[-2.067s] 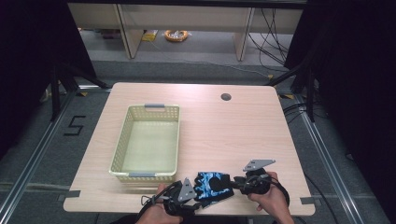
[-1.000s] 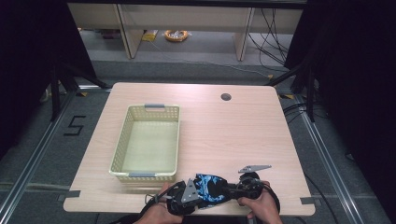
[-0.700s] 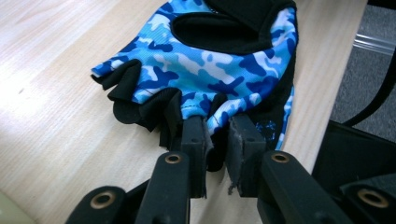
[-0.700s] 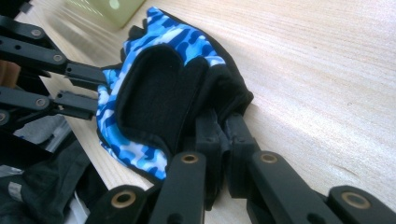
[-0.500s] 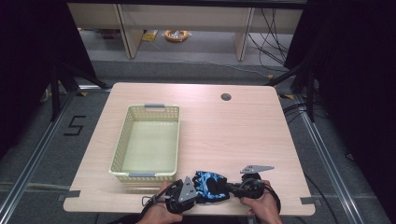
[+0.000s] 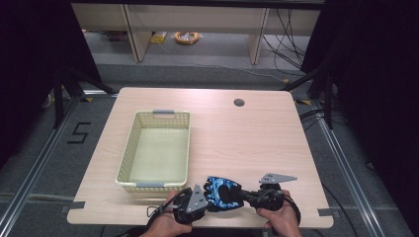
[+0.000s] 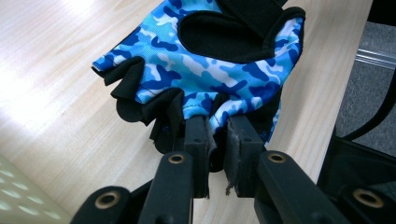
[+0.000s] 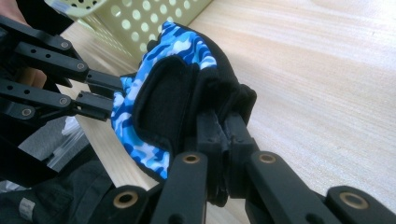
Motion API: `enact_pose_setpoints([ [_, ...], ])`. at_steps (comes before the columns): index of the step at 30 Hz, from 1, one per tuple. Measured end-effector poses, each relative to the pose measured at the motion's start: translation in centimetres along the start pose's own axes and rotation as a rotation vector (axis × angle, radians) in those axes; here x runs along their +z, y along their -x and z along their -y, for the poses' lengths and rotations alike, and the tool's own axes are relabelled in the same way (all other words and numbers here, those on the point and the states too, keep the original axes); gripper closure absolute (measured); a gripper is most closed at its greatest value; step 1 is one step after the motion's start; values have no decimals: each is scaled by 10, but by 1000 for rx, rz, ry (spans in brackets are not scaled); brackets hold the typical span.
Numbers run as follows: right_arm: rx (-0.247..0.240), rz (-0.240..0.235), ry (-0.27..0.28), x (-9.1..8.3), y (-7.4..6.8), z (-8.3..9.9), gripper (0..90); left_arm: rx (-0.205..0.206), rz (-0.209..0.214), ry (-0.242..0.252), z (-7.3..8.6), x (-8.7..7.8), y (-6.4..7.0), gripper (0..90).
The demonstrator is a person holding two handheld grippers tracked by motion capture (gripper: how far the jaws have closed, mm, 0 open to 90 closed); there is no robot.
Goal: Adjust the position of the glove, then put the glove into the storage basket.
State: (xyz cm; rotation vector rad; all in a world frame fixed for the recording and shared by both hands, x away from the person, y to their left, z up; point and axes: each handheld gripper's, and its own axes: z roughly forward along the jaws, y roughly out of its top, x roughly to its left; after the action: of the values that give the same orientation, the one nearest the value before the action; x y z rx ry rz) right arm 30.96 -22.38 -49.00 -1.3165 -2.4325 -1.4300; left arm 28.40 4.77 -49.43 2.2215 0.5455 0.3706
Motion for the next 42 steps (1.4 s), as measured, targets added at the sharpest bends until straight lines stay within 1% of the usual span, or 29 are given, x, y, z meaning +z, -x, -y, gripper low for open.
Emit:
enact_pose_setpoints([
  [1, -17, 14, -1, -2, 0, 0, 879, 5, -25, 12, 0, 0, 0, 796],
  [4, -13, 16, 3, -3, -3, 0, 878, 0, -16, 17, 0, -1, 0, 796],
  [6, 21, 7, 0, -4, -7, 1, 878, 0, 4, 5, 0, -2, 0, 796],
  [8, -18, 17, 8, -4, -6, 0, 879, 10, -14, 19, 0, -3, 1, 796],
  [9, -21, 17, 10, -4, -6, 0, 878, 1, -13, 20, 0, -3, 1, 796],
  [10, 8, 11, 3, -4, -9, 0, 878, 5, -11, 18, -1, -5, 0, 796],
  [12, -27, 19, 14, -4, -9, -1, 878, 0, -13, 23, -1, -6, -1, 796],
  [13, -13, 14, 10, -4, -10, 0, 878, -8, -12, 29, 0, -5, -1, 795],
  [15, -1, 8, -2, -4, -11, 1, 878, 14, 1, 7, -1, -6, -2, 795],
  [16, 5, 6, -3, -4, -10, 1, 878, 3, -14, 11, 0, -4, -1, 795],
  [17, -23, 20, 4, -4, -8, 1, 878, 8, -11, 7, -1, -5, -1, 795],
  [18, -30, 6, 26, -3, -7, 1, 878, -2, -14, 11, -2, -5, -2, 796],
  [20, -13, 8, 18, -5, -9, -1, 878, -4, -5, 14, -3, -7, -3, 796],
  [21, 15, 0, 19, -6, -13, -1, 878, 2, -17, 20, -3, -8, -4, 795],
  [22, -25, 12, 23, -7, -11, -1, 878, -21, -4, 34, -3, -8, -3, 796],
  [23, -42, 21, 29, -8, -12, -2, 878, -12, -11, 27, -4, -10, -3, 796],
  [24, 6, 1, 31, -8, -17, -2, 878, -10, -9, 34, -4, -10, -3, 796],
  [26, -33, 12, 31, -10, -17, -4, 878, 1, 0, 35, -6, -14, -4, 796],
  [27, -9, 6, 22, -12, -20, -5, 878, -13, -12, 47, -7, -16, -2, 796],
  [29, -11, -2, 38, -13, -21, -7, 878, -18, -8, 47, -9, -19, -4, 796],
  [30, 8, 0, 22, -15, -23, -9, 878, -13, -9, 52, -11, -23, -5, 796],
  [31, -5, -9, 37, -15, -24, -12, 878, -14, -12, 47, -13, -26, -6, 796],
  [33, -71, -9, 70, -16, -22, -17, 878, -13, -22, 63, -15, -31, -6, 796],
  [34, -50, -13, 61, -18, -25, -20, 878, -4, -22, 74, -17, -34, -7, 796],
  [36, -76, -20, 68, -21, -27, -27, 878, 2, -25, 77, -21, -41, -8, 796],
  [37, -46, -18, 59, -23, -33, -31, 878, 8, -32, 95, -23, -44, -9, 795],
  [38, -63, -26, 70, -25, -35, -35, 878, 28, -37, 83, -25, -47, -11, 795],
  [39, -64, -32, 74, -26, -36, -38, 879, 5, -35, 93, -28, -51, -13, 795],
  [42, -71, -45, 86, -31, -44, -54, 878, 12, -47, 87, -35, -62, -22, 795],
])
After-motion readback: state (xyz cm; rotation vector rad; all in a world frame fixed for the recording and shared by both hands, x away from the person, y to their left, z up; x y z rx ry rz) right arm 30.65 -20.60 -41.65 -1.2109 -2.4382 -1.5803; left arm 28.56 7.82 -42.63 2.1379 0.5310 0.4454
